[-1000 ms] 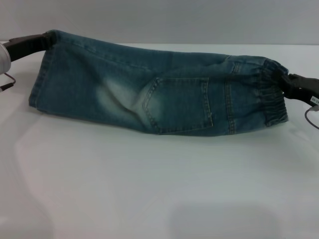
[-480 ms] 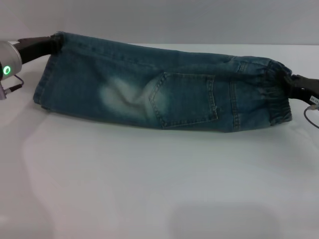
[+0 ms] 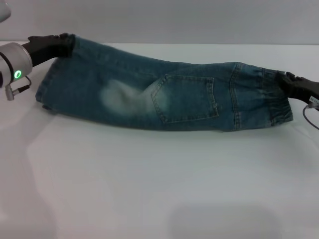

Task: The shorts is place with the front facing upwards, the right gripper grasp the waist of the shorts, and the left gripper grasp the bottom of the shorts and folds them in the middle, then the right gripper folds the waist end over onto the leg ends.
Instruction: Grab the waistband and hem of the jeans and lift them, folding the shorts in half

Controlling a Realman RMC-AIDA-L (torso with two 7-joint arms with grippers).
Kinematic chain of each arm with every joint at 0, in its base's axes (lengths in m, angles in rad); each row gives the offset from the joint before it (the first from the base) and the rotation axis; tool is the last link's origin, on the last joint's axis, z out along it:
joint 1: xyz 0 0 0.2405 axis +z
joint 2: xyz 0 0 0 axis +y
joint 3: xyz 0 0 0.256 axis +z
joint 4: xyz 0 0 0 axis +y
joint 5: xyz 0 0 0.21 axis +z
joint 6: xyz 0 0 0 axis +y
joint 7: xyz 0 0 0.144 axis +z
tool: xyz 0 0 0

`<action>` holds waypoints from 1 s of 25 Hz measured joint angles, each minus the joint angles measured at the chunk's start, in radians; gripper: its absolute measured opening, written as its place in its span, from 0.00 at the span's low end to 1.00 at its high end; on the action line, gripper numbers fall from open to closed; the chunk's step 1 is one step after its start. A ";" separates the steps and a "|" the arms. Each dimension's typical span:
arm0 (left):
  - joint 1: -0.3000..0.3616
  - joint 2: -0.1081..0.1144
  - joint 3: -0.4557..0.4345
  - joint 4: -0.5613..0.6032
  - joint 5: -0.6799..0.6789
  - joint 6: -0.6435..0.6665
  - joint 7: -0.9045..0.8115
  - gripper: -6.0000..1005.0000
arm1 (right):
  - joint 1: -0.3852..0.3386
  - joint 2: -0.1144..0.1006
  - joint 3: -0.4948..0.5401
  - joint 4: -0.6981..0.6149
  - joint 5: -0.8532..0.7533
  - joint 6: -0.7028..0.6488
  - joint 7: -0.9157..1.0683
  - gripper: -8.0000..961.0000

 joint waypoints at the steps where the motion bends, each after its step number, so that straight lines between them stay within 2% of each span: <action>1: 0.000 0.000 0.000 -0.011 -0.036 -0.005 0.028 0.20 | 0.000 0.000 0.002 0.002 0.009 0.002 -0.009 0.12; 4: 0.010 -0.001 0.000 -0.039 -0.171 0.000 0.138 0.20 | -0.011 0.001 0.003 0.004 0.059 -0.003 -0.043 0.21; 9: 0.023 0.002 0.000 -0.064 -0.292 0.022 0.238 0.21 | -0.026 0.002 -0.001 0.006 0.100 -0.018 -0.068 0.46; 14: 0.023 0.003 0.000 -0.070 -0.304 0.029 0.256 0.43 | -0.036 0.002 0.003 0.007 0.127 -0.034 -0.079 0.53; 15: 0.023 0.003 0.000 -0.070 -0.305 0.033 0.259 0.51 | -0.041 0.003 0.003 0.009 0.140 -0.051 -0.089 0.54; 16: 0.024 0.003 0.000 -0.071 -0.307 0.039 0.263 0.59 | -0.053 0.003 0.002 0.013 0.170 -0.123 -0.109 0.55; 17: 0.024 0.003 0.000 -0.071 -0.310 0.046 0.266 0.67 | -0.053 0.003 0.002 0.013 0.170 -0.123 -0.109 0.55; 21: 0.027 0.002 -0.006 -0.072 -0.330 0.095 0.288 0.70 | -0.054 0.002 -0.007 0.016 0.178 -0.218 -0.118 0.55; 25: 0.040 0.000 -0.002 -0.083 -0.393 0.150 0.341 0.71 | -0.014 0.001 -0.037 0.041 0.167 -0.217 -0.131 0.55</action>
